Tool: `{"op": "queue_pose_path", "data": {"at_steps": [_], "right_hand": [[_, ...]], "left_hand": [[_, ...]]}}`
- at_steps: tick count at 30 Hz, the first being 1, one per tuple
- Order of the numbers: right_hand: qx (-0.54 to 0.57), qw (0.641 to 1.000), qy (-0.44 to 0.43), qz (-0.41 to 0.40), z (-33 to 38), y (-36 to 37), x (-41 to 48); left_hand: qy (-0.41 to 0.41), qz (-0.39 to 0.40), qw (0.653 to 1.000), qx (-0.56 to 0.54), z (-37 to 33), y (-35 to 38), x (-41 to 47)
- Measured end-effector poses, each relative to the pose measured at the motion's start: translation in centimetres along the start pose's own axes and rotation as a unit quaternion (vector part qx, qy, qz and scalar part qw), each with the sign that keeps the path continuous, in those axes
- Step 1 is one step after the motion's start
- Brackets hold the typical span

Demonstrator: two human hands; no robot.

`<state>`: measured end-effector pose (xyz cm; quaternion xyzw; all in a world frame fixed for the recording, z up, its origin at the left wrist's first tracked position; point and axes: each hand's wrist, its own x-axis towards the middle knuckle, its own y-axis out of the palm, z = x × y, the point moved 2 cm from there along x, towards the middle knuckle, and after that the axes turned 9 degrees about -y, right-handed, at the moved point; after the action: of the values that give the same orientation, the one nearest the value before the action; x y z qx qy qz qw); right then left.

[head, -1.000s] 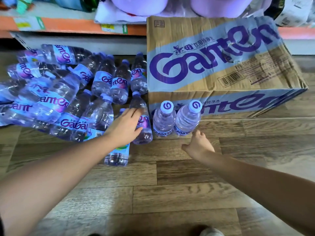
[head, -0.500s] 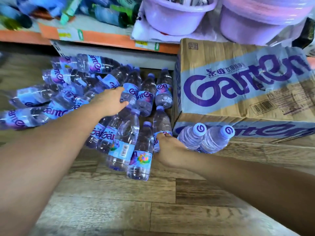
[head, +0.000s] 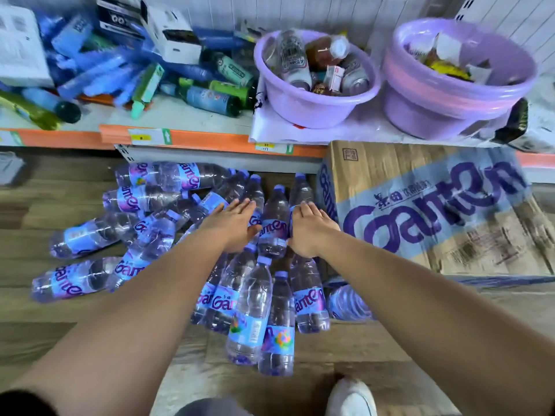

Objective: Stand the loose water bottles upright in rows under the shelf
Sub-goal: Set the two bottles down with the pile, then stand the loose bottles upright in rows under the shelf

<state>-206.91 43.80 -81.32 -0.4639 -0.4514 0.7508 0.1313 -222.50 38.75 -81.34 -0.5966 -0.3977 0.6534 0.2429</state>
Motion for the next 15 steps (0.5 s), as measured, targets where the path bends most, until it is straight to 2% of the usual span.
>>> {"op": "queue_pose_path", "data": {"at_steps": [4,8,12,15], "right_hand": [[0.038,0.998,0.036,0.032,-2.5,-0.7,3.1],[0.068,0.994,0.027,0.076,-2.6,-2.1,5.4],[0.11,0.993,0.01,0.033,-2.7,-3.1,9.4],[0.108,0.994,-0.003,0.034,-3.1,-2.2,12.6]], "left_hand": [[-0.007,0.01,1.0,0.002,-1.5,-1.4,3.2],[-0.032,0.06,0.998,-0.012,-2.6,-2.2,3.8],[-0.035,0.033,0.998,-0.038,-1.4,-2.3,7.0],[-0.005,0.013,1.0,-0.026,-1.5,-1.7,11.2]]}}
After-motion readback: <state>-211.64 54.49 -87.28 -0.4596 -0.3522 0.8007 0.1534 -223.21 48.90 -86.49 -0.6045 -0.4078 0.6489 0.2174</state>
